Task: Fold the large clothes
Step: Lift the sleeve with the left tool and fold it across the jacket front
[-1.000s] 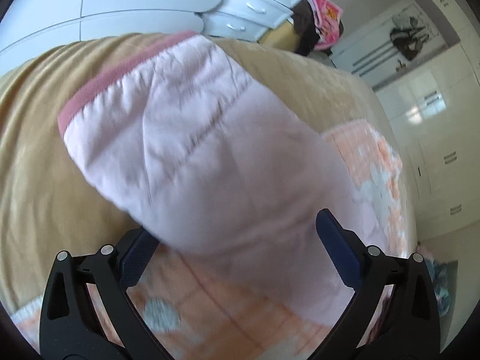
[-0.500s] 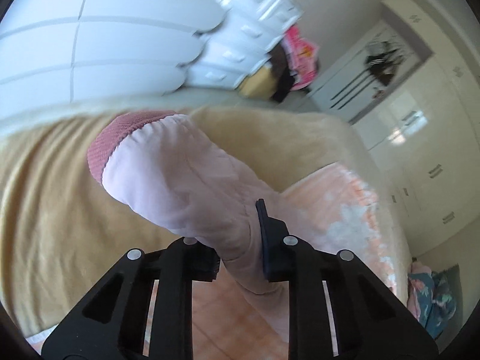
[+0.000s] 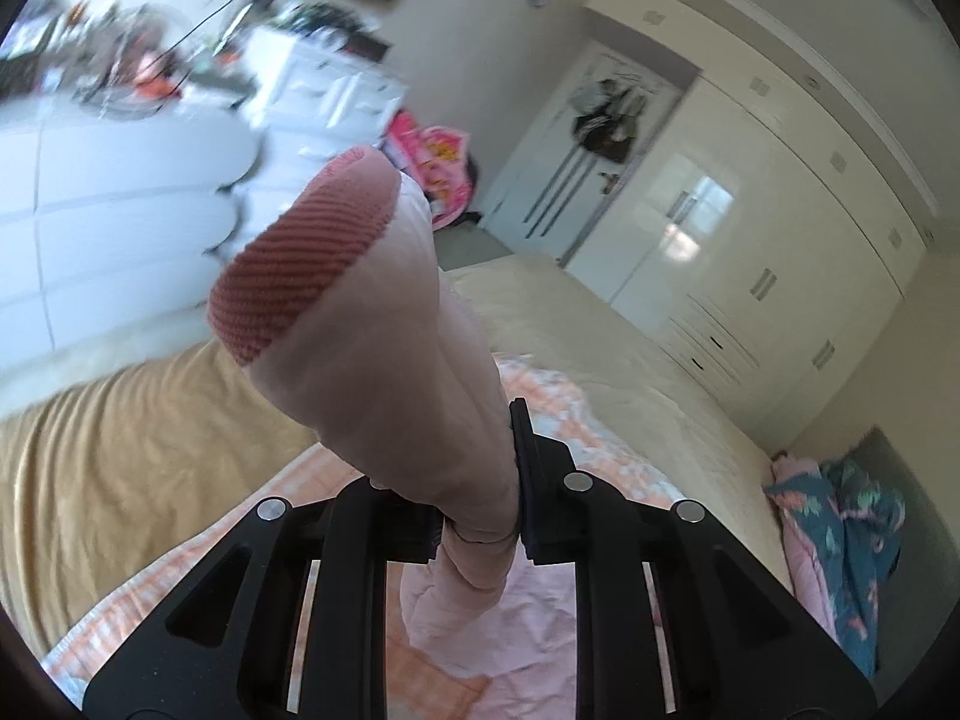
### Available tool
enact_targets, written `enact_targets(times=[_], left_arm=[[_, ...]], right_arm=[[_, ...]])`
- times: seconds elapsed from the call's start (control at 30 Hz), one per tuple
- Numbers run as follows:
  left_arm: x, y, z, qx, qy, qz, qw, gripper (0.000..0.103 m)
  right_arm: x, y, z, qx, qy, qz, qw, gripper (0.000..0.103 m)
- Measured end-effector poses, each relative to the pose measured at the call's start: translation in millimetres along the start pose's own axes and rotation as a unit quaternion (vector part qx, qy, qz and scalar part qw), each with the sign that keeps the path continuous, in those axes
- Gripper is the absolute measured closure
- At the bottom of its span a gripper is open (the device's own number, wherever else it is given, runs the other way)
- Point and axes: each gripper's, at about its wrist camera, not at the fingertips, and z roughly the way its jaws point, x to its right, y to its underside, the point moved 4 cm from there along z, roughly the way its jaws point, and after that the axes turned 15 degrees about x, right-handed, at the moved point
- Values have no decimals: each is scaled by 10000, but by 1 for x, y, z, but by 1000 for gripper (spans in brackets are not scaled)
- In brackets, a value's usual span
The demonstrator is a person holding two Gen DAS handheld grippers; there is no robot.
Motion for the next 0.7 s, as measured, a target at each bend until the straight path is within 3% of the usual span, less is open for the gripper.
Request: enact_targets(times=[0.33,0.7], left_arm=[[116,16,-31,0,727,687,9950,92],[205,62,-42,-223,1236,1258,9841,92]], right_arm=[[59,-6,-56,366,137,473,9981,4],[127,9,-95,552,444,1057,9919,4]])
